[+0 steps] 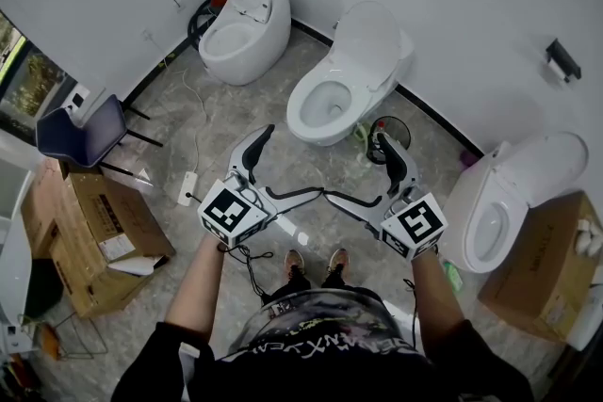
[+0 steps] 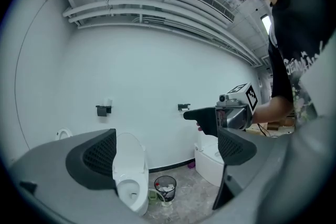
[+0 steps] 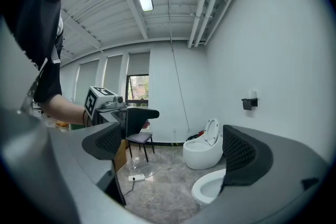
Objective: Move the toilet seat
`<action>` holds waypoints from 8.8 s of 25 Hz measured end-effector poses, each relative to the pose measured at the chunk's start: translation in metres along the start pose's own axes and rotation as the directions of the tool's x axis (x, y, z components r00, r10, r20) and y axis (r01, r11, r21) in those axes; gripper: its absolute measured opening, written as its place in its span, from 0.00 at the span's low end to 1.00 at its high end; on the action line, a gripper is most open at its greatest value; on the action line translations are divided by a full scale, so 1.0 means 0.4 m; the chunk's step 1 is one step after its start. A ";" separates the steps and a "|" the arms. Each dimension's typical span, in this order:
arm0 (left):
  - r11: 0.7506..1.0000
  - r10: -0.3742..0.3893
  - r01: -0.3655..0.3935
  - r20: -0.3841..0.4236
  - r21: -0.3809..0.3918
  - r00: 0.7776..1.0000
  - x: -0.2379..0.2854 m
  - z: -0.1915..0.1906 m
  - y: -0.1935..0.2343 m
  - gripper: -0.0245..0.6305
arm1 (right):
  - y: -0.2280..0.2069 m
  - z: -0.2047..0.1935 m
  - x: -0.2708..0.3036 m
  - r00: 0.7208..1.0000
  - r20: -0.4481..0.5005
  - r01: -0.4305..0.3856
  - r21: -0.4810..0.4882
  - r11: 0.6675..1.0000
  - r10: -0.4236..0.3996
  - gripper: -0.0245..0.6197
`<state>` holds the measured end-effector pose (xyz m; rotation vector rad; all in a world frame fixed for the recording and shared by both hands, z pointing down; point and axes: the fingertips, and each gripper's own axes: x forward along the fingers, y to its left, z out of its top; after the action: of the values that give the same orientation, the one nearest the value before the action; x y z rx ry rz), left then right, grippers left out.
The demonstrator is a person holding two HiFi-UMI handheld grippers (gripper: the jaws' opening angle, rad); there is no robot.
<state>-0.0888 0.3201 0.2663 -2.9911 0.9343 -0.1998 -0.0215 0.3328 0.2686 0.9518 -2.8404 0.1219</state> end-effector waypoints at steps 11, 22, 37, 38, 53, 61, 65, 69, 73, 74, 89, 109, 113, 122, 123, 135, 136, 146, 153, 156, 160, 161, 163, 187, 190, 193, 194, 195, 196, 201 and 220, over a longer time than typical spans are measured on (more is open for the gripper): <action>1.000 0.007 -0.007 -0.028 0.018 1.000 0.003 -0.008 -0.006 0.93 | -0.017 0.000 -0.013 1.000 0.000 0.023 -0.005 1.000 -0.023 0.95; 0.999 0.034 -0.034 -0.030 0.029 0.999 0.054 0.006 -0.052 0.93 | -0.043 -0.012 -0.070 1.000 0.004 -0.012 -0.031 0.999 0.012 0.95; 0.997 0.075 -0.074 -0.024 0.036 0.997 0.126 -0.013 -0.115 0.93 | -0.095 -0.049 -0.139 0.999 0.014 -0.040 -0.059 0.997 0.041 0.95; 0.997 0.074 -0.073 -0.026 0.037 0.997 0.131 -0.016 -0.110 0.93 | -0.102 -0.050 -0.136 0.999 0.014 -0.037 -0.059 0.998 0.038 0.95; 0.999 0.037 -0.036 -0.035 0.023 0.999 0.247 -0.069 0.131 0.93 | -0.283 -0.063 0.064 1.000 0.004 0.013 -0.041 0.999 -0.013 0.95; 1.000 0.031 -0.031 -0.049 0.004 0.998 0.307 -0.098 0.268 0.93 | -0.381 -0.070 0.180 1.000 -0.016 0.013 -0.026 1.000 -0.014 0.95; 1.000 0.023 -0.023 -0.059 -0.009 0.998 0.337 -0.115 0.351 0.93 | -0.434 -0.067 0.251 1.000 -0.029 0.005 -0.028 1.000 -0.005 0.95; 1.000 0.008 -0.009 -0.065 -0.025 0.998 0.373 -0.122 0.438 0.93 | -0.491 -0.060 0.321 0.999 -0.042 0.017 -0.015 1.000 -0.017 0.95; 0.999 -0.016 0.014 -0.070 -0.038 0.997 0.407 -0.123 0.521 0.93 | -0.541 -0.054 0.386 0.998 -0.058 0.034 0.002 0.999 -0.034 0.95; 0.999 -0.023 0.020 -0.071 -0.041 0.997 0.414 -0.126 0.542 0.93 | -0.553 -0.053 0.403 0.997 -0.062 0.039 0.006 0.999 -0.039 0.95; 0.988 -0.100 0.087 -0.096 -0.130 0.990 0.480 -0.243 0.845 0.93 | -0.691 -0.100 0.694 0.985 -0.138 0.111 0.056 0.992 -0.103 0.95; 0.956 -0.053 0.003 -0.161 -0.295 0.986 0.592 -0.472 0.996 0.93 | -0.847 -0.297 0.827 0.964 -0.224 0.175 0.125 0.977 -0.144 0.95; 0.937 -0.031 -0.043 -0.205 -0.347 0.978 0.620 -0.578 0.992 0.93 | -0.876 -0.403 0.837 0.953 -0.262 0.190 0.133 0.973 -0.151 0.95; 0.919 0.002 -0.122 -0.305 -0.376 0.952 0.654 -0.794 0.950 0.93 | -0.896 -0.629 0.837 0.942 -0.315 0.182 0.186 0.966 -0.117 0.95; 0.917 0.003 -0.127 -0.311 -0.379 0.950 0.660 -0.815 0.944 0.93 | -0.899 -0.652 0.835 0.940 -0.321 0.182 0.193 0.964 -0.113 0.95; 0.853 -0.002 -0.189 -0.365 -0.487 0.931 0.683 -1.095 0.868 0.93 | -0.895 -0.925 0.825 0.916 -0.392 0.192 0.252 0.948 -0.081 0.95; 0.846 -0.002 -0.195 -0.369 -0.496 0.929 0.683 -1.121 0.863 0.93 | -0.893 -0.950 0.826 0.914 -0.398 0.194 0.256 0.947 -0.079 0.95; 0.796 -0.018 -0.248 -0.431 -0.552 0.902 0.670 -1.385 0.801 0.93 | -0.853 -1.219 0.831 0.886 -0.460 0.224 0.316 0.922 -0.057 0.95; 0.621 0.054 -0.361 -0.421 -0.696 0.905 0.641 -1.519 0.789 0.93 | -0.853 -1.390 0.816 0.883 -0.461 0.357 0.531 0.768 -0.091 0.95; 0.422 0.143 -0.414 -0.392 -0.806 0.909 0.624 -1.567 0.793 0.93 | -0.869 -1.460 0.793 0.879 -0.451 0.452 0.683 0.573 -0.156 0.95; 0.185 0.241 -0.419 -0.373 -0.889 0.896 0.609 -1.626 0.783 0.93 | -0.867 -1.532 0.771 0.862 -0.461 0.507 0.785 0.355 -0.210 0.95; 0.147 0.255 -0.416 -0.372 -0.898 0.893 0.607 -1.636 0.781 0.93 | -0.863 -1.543 0.770 0.861 -0.461 0.508 0.801 0.316 -0.214 0.95; 0.097 0.271 -0.406 -0.368 -0.909 0.889 0.608 -1.648 0.776 0.93 | -0.857 -1.558 0.771 0.860 -0.460 0.507 0.824 0.254 -0.223 0.95; -0.134 0.327 -0.415 -0.435 -0.900 0.839 0.611 -1.737 0.756 0.59 | -0.847 -1.671 0.764 0.809 -0.519 0.531 0.847 -0.036 -0.276 0.49; -0.157 0.319 -0.435 -0.462 -0.887 0.828 0.598 -1.755 0.754 0.45 | -0.852 -1.681 0.753 0.788 -0.540 0.539 0.837 -0.095 -0.295 0.39; -0.170 0.311 -0.433 -0.465 -0.885 0.829 0.586 -1.753 0.749 0.36 | -0.849 -1.674 0.746 0.773 -0.555 0.556 0.826 -0.092 -0.305 0.35; -0.175 0.311 -0.429 -0.463 -0.886 0.830 0.581 -1.750 0.748 0.32 | -0.849 -1.669 0.744 0.772 -0.554 0.555 0.826 -0.094 -0.311 0.34; -0.179 0.312 -0.424 -0.460 -0.888 0.832 0.579 -1.746 0.747 0.29 | -0.849 -1.663 0.743 0.772 -0.552 0.552 0.828 -0.099 -0.316 0.34; -0.181 0.312 -0.418 -0.455 -0.890 0.834 0.579 -1.739 0.747 0.26 | -0.850 -1.656 0.743 0.771 -0.551 0.549 0.829 -0.104 -0.319 0.34; -0.176 0.314 -0.391 -0.428 -0.903 0.848 0.583 -1.677 0.752 0.25 | -0.855 -1.606 0.737 0.770 -0.546 0.526 0.836 -0.155 -0.332 0.33; -0.079 0.273 -0.239 -0.252 -0.968 0.929 0.754 -1.263 0.788 0.25 | -0.936 -1.273 0.669 0.793 -0.454 0.369 0.888 -0.272 -0.407 0.33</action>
<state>-0.0830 -0.0919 0.7914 -3.6099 2.6040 1.0946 0.0495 -0.0618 0.8256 1.9617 -1.5728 2.4602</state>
